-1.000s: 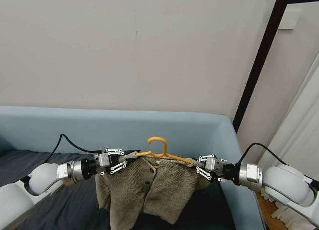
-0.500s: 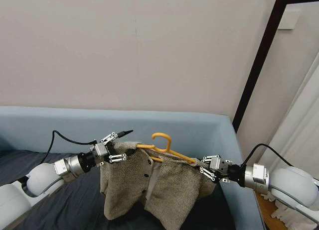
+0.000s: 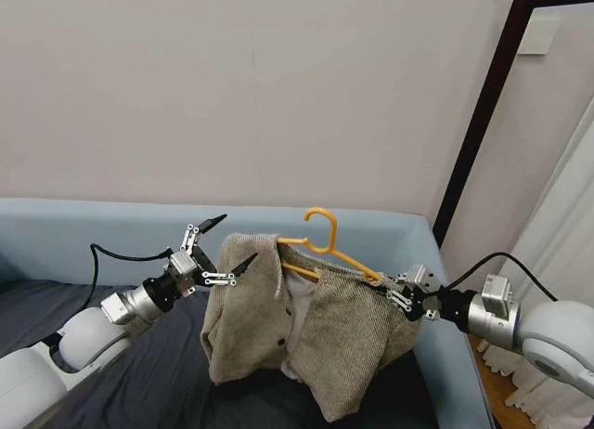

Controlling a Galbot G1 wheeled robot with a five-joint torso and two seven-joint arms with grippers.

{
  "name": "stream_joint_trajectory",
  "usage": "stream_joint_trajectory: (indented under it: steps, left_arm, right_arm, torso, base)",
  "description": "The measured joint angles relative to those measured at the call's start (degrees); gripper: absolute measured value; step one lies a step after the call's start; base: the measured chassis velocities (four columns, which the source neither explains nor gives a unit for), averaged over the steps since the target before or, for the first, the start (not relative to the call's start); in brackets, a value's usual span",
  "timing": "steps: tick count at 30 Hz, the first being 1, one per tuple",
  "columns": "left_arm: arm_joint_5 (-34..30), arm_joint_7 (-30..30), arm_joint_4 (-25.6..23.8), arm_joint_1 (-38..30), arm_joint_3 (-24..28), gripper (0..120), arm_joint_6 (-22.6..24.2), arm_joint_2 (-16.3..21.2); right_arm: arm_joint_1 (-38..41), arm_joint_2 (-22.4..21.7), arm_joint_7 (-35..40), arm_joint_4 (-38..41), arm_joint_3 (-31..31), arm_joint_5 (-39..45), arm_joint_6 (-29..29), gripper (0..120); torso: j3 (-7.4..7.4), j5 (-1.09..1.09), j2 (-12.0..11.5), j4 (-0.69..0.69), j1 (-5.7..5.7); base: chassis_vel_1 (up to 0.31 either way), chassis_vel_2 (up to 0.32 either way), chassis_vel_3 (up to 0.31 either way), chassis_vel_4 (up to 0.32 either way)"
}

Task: Pick up the clothes from the sofa and hang them on the clothes hanger.

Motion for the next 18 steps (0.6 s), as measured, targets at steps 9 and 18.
stream_joint_trajectory:
  steps: [9,18]
  left_arm:
    - [3.09,-7.89,-2.43,2.62,0.19,100,4.55,-6.09]
    - [3.77,-12.24,-2.8,2.27,3.03,100,9.6,-12.94]
  right_arm:
    - [0.59,1.55,13.77,4.26,4.29,8.05,-10.11,5]
    - [1.66,4.97,30.65,11.87,7.17,21.28,-19.97,5]
  torso:
    - [0.0,0.02,0.0,0.0,0.0]
    - [0.0,0.0,0.0,-0.01,0.0]
  base:
    - [0.0,0.0,0.0,0.0]
    - [0.0,0.0,0.0,0.0]
